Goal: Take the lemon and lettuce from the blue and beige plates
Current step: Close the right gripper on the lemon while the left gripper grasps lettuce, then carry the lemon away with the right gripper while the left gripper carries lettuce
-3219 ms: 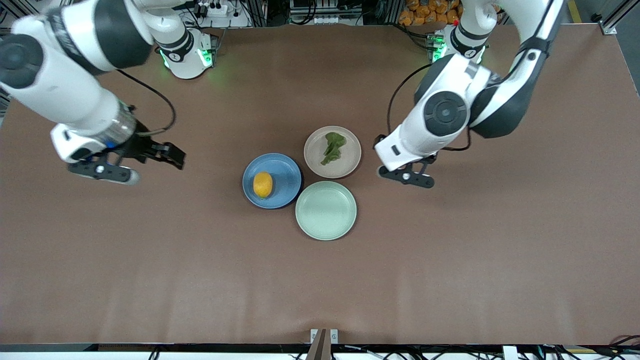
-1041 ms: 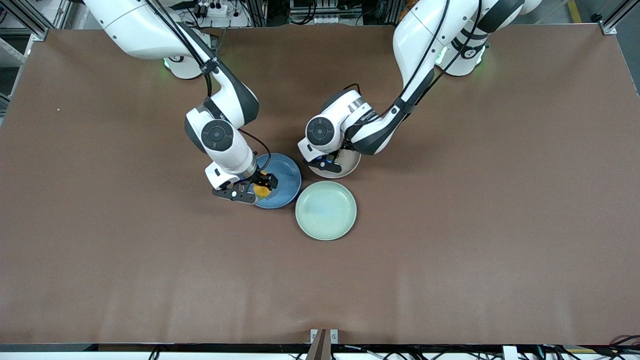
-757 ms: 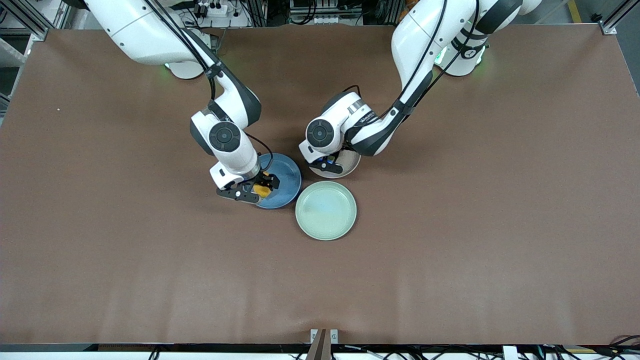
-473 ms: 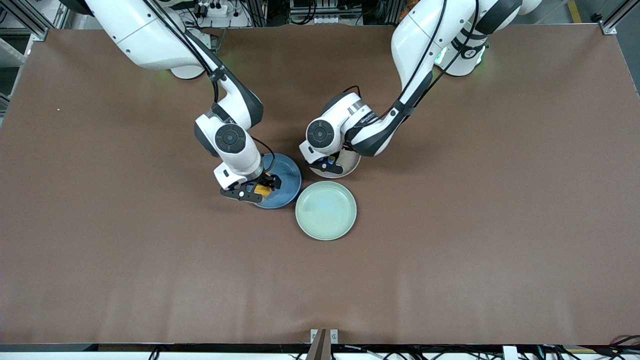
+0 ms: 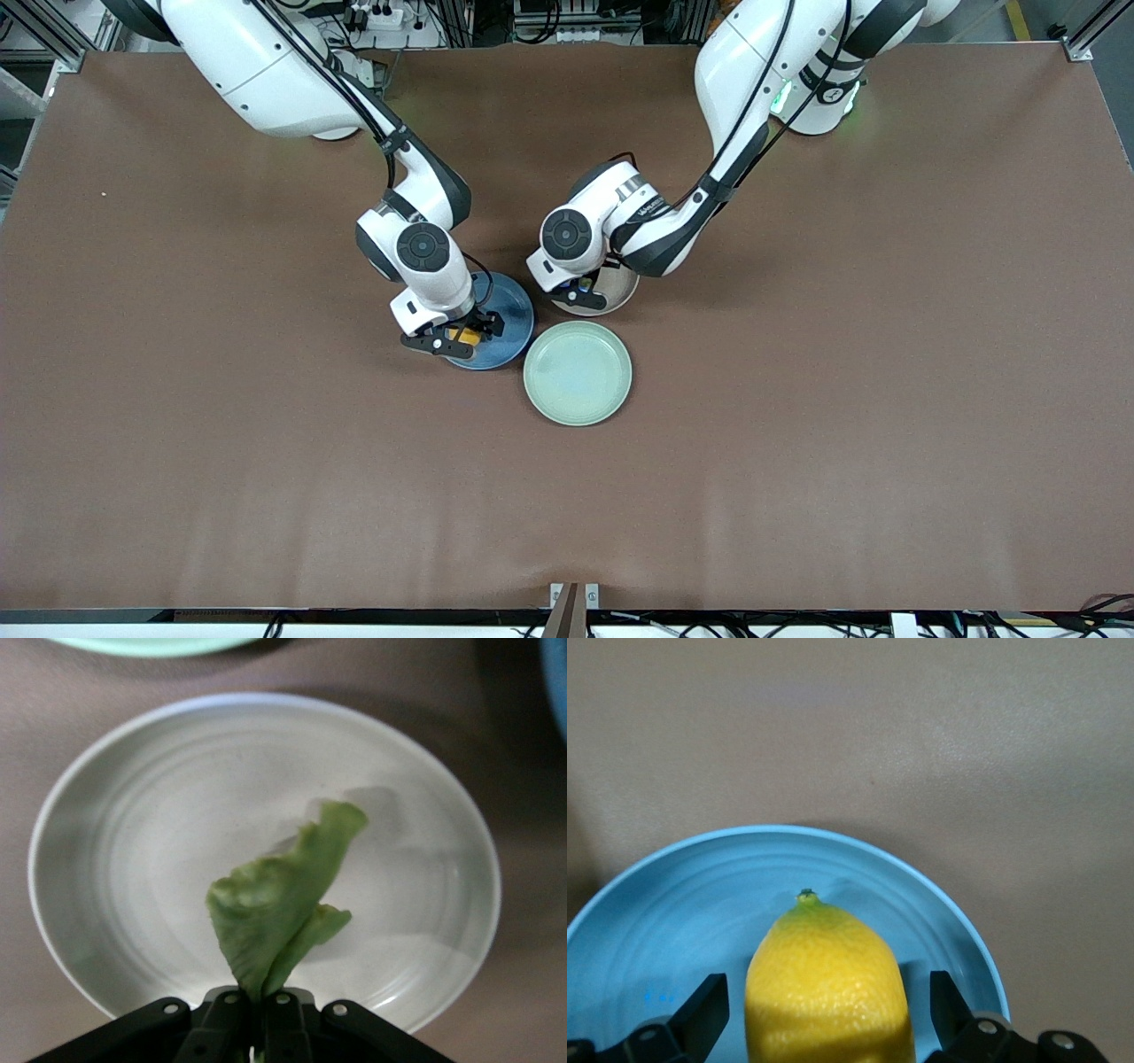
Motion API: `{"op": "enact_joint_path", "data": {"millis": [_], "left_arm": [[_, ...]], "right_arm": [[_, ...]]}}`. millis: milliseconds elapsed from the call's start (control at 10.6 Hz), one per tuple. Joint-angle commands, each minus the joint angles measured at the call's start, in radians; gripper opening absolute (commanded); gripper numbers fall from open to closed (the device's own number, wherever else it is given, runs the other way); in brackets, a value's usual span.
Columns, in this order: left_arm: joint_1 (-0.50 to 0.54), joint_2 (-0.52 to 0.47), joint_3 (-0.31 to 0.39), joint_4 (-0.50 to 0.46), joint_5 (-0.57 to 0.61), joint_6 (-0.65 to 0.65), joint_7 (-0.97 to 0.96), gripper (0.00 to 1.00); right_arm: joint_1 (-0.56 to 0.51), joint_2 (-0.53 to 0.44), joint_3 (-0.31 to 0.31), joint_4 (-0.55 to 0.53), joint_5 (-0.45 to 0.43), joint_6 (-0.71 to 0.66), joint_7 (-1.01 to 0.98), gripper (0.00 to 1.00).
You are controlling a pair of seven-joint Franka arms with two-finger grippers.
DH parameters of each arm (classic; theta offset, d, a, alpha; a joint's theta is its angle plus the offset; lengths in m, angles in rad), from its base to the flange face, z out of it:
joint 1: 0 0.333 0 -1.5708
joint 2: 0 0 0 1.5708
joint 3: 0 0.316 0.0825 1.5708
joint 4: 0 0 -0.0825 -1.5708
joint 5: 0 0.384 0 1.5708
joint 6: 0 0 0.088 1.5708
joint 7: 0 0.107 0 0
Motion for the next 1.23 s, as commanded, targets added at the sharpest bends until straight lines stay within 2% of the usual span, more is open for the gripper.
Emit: {"op": "enact_joint_path", "data": {"millis": [0,95,379,568,663,852,1136], "left_arm": [[0.014,-0.067,0.007,-0.01,0.023,-0.021,-0.037,0.0],[0.036,-0.087,0.007,-0.01,0.023,-0.021,-0.036,0.0],[0.137,-0.127,0.007,-0.009,0.029,-0.021,-0.025,0.0],[0.218,-0.136,0.007,-0.006,0.029,-0.021,-0.007,0.0],[0.26,-0.136,0.007,-0.006,0.034,-0.021,0.029,0.0],[0.347,-0.137,0.007,-0.004,0.069,-0.021,0.128,0.0],[0.471,-0.136,0.007,-0.004,0.156,-0.021,0.298,0.0]], "right_arm": [[-0.001,0.025,0.009,0.004,-0.074,0.021,0.073,1.0],[-0.001,0.031,0.009,0.004,-0.094,0.021,0.089,1.0],[-0.003,0.028,0.012,0.009,-0.098,0.016,0.081,0.63],[-0.009,0.02,0.024,0.01,-0.096,0.002,0.069,0.46],[-0.014,0.014,0.03,0.012,-0.096,-0.018,0.069,0.42],[-0.033,-0.027,0.052,0.035,-0.082,-0.112,0.034,0.41],[-0.056,-0.09,0.061,0.033,-0.012,-0.156,-0.057,0.4]]}}
